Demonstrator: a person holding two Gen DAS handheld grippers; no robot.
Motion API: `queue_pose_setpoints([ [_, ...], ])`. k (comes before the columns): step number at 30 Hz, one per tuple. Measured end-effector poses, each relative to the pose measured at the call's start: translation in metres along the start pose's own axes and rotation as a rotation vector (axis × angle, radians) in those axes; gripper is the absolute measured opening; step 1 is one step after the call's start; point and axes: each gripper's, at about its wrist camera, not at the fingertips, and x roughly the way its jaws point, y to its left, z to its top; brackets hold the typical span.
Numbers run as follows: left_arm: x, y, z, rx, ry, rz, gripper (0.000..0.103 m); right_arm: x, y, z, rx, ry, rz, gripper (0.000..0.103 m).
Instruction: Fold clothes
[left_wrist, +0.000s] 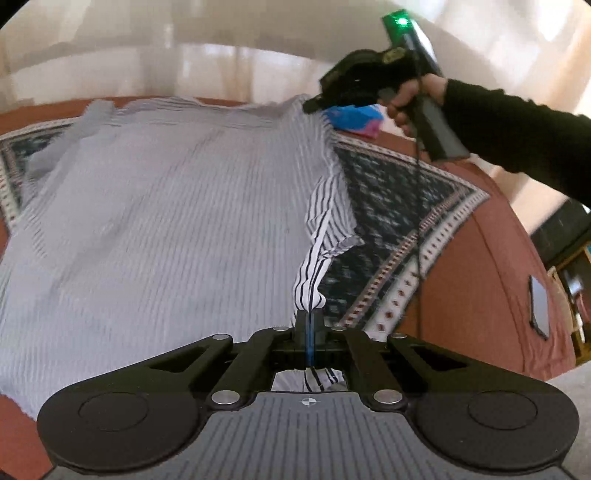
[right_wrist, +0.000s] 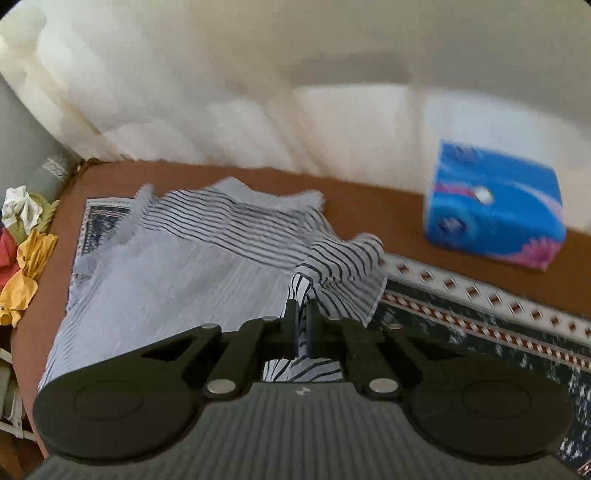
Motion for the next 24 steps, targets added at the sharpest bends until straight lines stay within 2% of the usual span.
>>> queue_pose_setpoints([
  [6, -0.008, 0.068, 0.004, -0.100, -0.007, 0.032, 0.000, 0.020, 0.043, 0.015, -0.026, 0.000, -0.033, 0.004],
  [11, -0.003, 0.116, 0.005, -0.154, 0.029, 0.008, 0.000, 0.053, 0.067, 0.019, -0.038, 0.037, -0.078, 0.004],
  [18, 0.009, 0.134, 0.002, -0.125, 0.085, -0.037, 0.000, 0.093, 0.084, 0.017, -0.035, 0.096, -0.137, 0.004],
  [24, 0.024, 0.143, -0.002, -0.113, 0.137, -0.046, 0.000, 0.111, 0.085, 0.015, -0.039, 0.135, -0.167, 0.004],
])
